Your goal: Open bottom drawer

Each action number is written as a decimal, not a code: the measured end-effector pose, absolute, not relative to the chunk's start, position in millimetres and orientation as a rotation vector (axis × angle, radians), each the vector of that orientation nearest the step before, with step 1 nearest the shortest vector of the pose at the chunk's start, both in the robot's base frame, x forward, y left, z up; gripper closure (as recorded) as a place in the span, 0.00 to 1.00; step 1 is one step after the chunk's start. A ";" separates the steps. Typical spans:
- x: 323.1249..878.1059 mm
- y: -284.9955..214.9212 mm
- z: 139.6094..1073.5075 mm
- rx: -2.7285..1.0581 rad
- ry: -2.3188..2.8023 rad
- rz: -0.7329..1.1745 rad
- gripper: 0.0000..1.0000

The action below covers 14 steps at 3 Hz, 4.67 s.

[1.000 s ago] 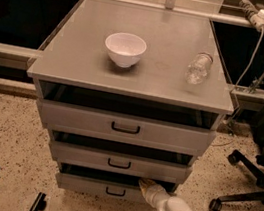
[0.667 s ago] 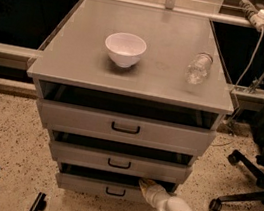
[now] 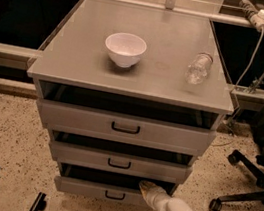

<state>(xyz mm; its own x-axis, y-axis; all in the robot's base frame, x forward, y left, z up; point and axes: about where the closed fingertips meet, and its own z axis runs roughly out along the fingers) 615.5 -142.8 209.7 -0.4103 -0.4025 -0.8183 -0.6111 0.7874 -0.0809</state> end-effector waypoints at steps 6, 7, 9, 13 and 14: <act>561.5 -166.6 190.2 -0.975 2.212 0.385 1.00; 536.9 -167.8 185.6 -1.055 2.243 0.429 1.00; 494.7 -161.3 186.7 -1.111 2.282 0.560 1.00; 447.1 -181.4 228.3 -1.048 2.231 0.663 0.64; 446.8 -181.5 227.9 -1.049 2.232 0.664 0.41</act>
Offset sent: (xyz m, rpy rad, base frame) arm -0.1180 -0.0032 -0.0109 0.1553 0.4639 0.1774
